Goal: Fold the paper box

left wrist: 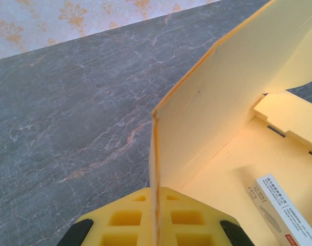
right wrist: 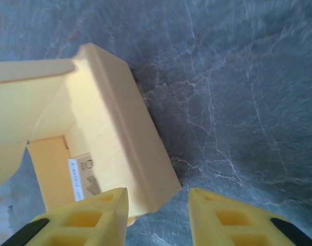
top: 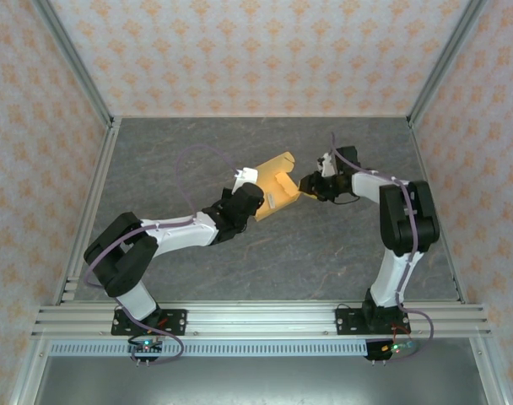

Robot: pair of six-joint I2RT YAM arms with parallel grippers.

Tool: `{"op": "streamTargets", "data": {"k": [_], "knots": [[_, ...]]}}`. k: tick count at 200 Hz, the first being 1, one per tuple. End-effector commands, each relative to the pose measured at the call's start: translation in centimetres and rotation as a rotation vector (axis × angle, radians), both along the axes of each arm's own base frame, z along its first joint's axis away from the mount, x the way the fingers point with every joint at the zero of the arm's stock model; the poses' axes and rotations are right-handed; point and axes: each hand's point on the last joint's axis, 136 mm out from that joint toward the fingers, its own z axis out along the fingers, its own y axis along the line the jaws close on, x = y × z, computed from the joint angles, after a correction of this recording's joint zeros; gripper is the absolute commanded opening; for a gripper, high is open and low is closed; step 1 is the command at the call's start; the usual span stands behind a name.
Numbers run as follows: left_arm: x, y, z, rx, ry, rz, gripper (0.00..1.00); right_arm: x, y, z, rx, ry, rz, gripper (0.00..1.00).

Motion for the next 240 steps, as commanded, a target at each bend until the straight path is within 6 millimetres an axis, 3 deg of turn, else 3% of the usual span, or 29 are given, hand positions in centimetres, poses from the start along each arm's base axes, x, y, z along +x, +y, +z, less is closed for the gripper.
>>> {"op": "streamTargets", "data": {"k": [1,50,68,104,133,178,240], "knots": [[0.1,0.1,1.2,-0.019,-0.028,-0.004,0.0,1.6,0.8,1.8,0.103,-0.031,0.005,0.31],[0.1,0.2,1.2,-0.024,-0.025,0.004,0.0,1.4,1.0,1.0,0.123,-0.016,0.013,0.28],[0.0,0.2,1.0,-0.024,-0.021,0.003,0.0,1.7,0.8,1.7,0.118,-0.037,0.002,0.31],[-0.1,0.2,1.2,-0.03,-0.021,0.001,0.0,2.9,-1.3,3.0,0.084,-0.075,-0.073,0.42],[-0.1,0.2,1.2,-0.033,-0.021,0.002,0.0,3.7,-2.7,2.7,0.062,-0.072,-0.118,0.44],[-0.1,0.1,1.3,-0.04,-0.021,0.001,0.0,4.2,-2.7,0.9,0.047,-0.028,-0.125,0.32],[-0.1,0.0,1.4,-0.049,-0.023,-0.001,0.0,2.9,-1.1,-0.2,0.042,0.004,-0.061,0.27]]}}
